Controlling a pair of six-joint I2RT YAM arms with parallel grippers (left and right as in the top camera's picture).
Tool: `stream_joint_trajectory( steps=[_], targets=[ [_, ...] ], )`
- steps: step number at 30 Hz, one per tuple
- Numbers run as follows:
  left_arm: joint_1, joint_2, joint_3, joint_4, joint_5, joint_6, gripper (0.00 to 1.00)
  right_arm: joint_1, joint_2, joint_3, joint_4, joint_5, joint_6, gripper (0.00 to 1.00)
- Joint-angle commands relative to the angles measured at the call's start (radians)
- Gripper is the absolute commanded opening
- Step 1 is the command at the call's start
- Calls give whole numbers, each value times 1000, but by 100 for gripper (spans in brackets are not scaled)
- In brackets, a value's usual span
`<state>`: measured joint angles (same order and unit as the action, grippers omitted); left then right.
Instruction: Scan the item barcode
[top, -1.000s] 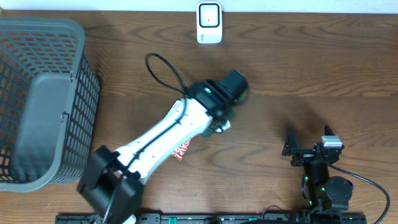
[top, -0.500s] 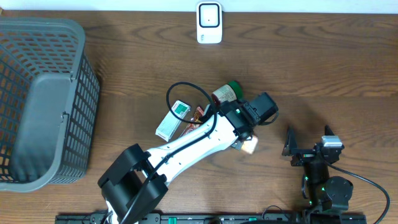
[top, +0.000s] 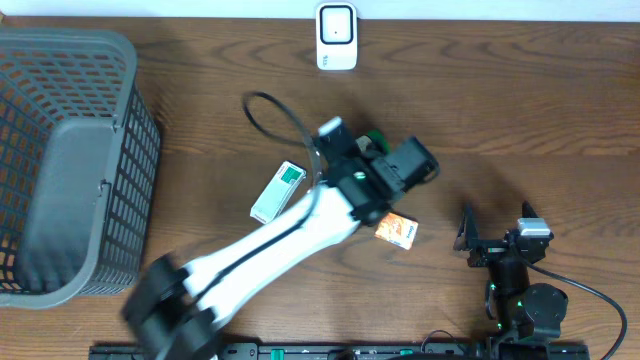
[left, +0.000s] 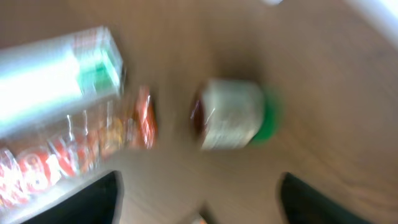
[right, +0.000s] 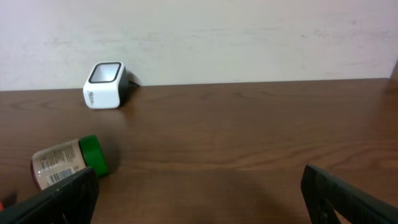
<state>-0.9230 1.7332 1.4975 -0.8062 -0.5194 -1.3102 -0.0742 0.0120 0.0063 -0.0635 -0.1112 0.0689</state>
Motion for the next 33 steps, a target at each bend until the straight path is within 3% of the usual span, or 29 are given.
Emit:
stream_joint_trajectory(
  steps=[1,4,6,9,12,15,16,21,23,33],
  targets=[
    [27,-209,39,101,-360,667,86,5,-5,-1,-4,2,13,99],
    [70,-335,39,313,-417,1135,86,5,-5,-1,-4,2,13,99],
    [113,-409,39,465,-416,1369,86,5,-5,-1,-4,2,13,99],
    [208,-495,39,679,-389,1549,86,5,-5,-1,-4,2,13,99],
    [323,-549,39,756,-281,1678,86,5,-5,-1,-4,2,13,99],
    [438,-578,39,695,-264,1702,86,5,-5,-1,-4,2,13,99],
    [489,-584,38,599,-232,1702,86,5,-5,-1,-4,2,13,99],
    [583,-667,7,410,154,1594,86,5,-5,-1,-4,2,13,99],
    [590,-713,-12,385,223,1577,87,5,-5,-1,-4,2,13,99],
    [674,-1079,-277,458,270,1569,87,5,-5,-1,-4,2,13,99]
  ],
)
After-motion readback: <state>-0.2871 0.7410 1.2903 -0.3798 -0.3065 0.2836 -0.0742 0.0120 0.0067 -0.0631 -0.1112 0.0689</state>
